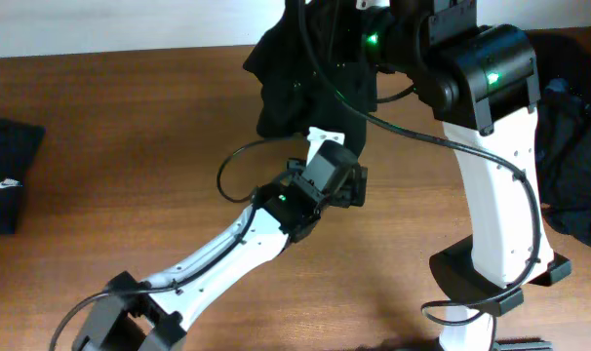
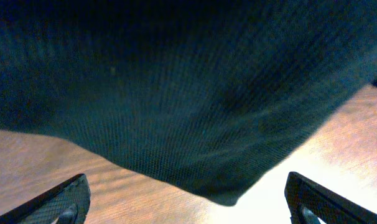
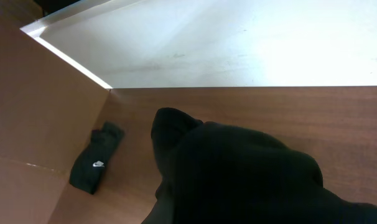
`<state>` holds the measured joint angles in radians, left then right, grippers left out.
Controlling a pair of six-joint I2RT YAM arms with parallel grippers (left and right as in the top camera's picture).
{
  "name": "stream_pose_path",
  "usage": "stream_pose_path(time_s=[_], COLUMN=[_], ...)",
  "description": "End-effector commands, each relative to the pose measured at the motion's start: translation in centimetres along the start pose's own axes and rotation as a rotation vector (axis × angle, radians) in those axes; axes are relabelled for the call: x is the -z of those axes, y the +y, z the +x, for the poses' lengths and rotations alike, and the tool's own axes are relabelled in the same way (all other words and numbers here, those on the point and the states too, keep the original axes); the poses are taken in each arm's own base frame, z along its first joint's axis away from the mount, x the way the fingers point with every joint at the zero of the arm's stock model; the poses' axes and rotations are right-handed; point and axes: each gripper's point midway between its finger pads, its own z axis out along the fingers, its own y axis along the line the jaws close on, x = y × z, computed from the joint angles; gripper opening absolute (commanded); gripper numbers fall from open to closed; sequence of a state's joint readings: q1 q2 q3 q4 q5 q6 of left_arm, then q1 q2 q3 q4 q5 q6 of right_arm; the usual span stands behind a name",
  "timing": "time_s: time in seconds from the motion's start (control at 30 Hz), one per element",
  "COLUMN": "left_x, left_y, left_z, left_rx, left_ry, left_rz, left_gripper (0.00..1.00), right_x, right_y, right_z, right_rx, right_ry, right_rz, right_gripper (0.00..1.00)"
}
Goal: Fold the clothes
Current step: 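Reach the left gripper up to the hanging black shirt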
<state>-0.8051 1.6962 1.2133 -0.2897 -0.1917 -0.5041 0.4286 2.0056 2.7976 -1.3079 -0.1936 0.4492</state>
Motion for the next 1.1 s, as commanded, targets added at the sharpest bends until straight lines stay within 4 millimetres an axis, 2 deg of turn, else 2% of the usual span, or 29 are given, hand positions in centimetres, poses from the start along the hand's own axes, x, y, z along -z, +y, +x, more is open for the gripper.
stream_pose_path(time_s=[0.0, 0.03, 0.07, 0.1, 0.13, 0.33, 0.43, 0.6, 0.73, 0.97, 1.07], left_x=[-0.5, -0.5, -0.6, -0.6, -0.6, -0.5, -0.1, 3.3, 7.8, 17.2, 20.4], left_y=[-0.4, -0.4, -0.5, -0.5, -0.6, -0.5, -0.3, 0.5, 1.7, 5.5, 6.3], left_z=[-0.3, -0.5, -0.5, -0.6, -0.7, -0.6, -0.3, -0.4, -1.5, -6.1, -7.5], left_rx=[0.017, 0.018, 0.019, 0.020, 0.021, 0.019, -0.026, -0.173, -0.250, -0.230, -0.245], left_ry=[-0.020, -0.028, -0.030, -0.034, -0.036, -0.034, -0.017, 0.012, -0.013, -0.224, -0.312], left_rz=[0.006, 0.010, 0.011, 0.014, 0.015, 0.014, 0.004, -0.013, -0.043, -0.204, -0.230], left_gripper=[0.84, 0.68, 0.45, 0.29, 0.19, 0.01, 0.00, 0.00, 0.01, 0.01, 0.00], right_x=[1.3, 1.3, 1.3, 1.3, 1.3, 1.2, 1.2, 1.2, 1.2, 1.3, 1.3], right_y=[1.6, 1.7, 1.8, 1.9, 2.0, 2.3, 2.3, 1.6, 1.0, 0.8, 0.7], right_z=[-0.5, -0.4, -0.4, -0.3, -0.3, -0.1, -0.1, -0.5, -0.8, -0.9, -0.9], right_rx=[0.013, 0.014, 0.015, 0.016, 0.018, 0.025, 0.036, 0.053, 0.052, 0.073, 0.073], right_ry=[-0.030, -0.030, -0.029, -0.028, -0.026, -0.023, -0.024, -0.042, -0.060, -0.064, -0.063], right_rz=[-0.045, -0.047, -0.049, -0.051, -0.053, -0.057, -0.056, -0.021, 0.015, 0.026, 0.027], right_gripper=[0.04, 0.04, 0.04, 0.04, 0.04, 0.04, 0.04, 0.04, 0.04, 0.04, 0.04])
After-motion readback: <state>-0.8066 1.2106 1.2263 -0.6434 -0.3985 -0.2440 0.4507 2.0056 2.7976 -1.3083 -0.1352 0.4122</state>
